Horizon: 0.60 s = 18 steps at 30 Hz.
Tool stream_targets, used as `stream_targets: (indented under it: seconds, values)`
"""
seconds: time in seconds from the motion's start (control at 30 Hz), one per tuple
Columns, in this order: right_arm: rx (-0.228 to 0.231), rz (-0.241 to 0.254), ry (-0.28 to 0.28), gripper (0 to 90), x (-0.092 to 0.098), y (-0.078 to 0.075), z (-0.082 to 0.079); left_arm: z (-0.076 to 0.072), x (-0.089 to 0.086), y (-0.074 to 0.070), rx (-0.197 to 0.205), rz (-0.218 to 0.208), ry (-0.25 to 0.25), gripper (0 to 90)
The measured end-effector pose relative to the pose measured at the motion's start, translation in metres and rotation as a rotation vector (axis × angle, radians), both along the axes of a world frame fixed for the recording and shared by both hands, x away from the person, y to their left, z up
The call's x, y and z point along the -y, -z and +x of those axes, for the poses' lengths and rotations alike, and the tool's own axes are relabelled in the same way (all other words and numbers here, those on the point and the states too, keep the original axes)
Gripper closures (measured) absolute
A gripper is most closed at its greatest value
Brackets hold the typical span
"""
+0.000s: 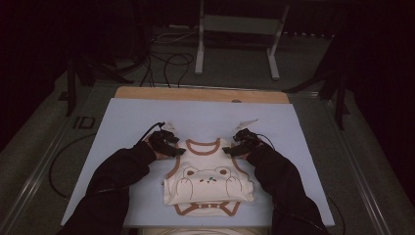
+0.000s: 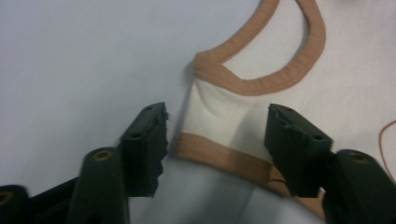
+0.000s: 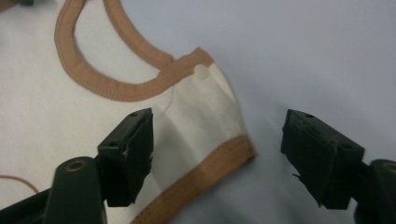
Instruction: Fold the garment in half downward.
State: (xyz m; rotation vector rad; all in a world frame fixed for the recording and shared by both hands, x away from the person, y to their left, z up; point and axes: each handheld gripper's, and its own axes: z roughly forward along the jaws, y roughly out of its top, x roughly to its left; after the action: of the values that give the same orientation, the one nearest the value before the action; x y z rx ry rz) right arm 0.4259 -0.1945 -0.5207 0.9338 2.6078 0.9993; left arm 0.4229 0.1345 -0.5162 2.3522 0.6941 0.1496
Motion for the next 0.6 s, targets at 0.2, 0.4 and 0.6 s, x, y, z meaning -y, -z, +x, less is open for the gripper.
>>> stream_targets:
  seconds: [0.2,0.4,0.6]
  values:
    - [0.008,-0.034,-0.026,39.7,-0.003,-0.003,-0.004,-0.003,0.005,-0.001,0.020,0.036,-0.013,46.5]
    - [0.005,-0.032,-0.045,56.2,-0.004,-0.004,-0.007,-0.005,0.010,-0.003,0.006,0.052,-0.019,54.8]
    - [-0.005,-0.033,-0.068,69.5,-0.005,-0.006,-0.008,-0.008,0.016,-0.005,-0.001,0.061,-0.009,67.5]
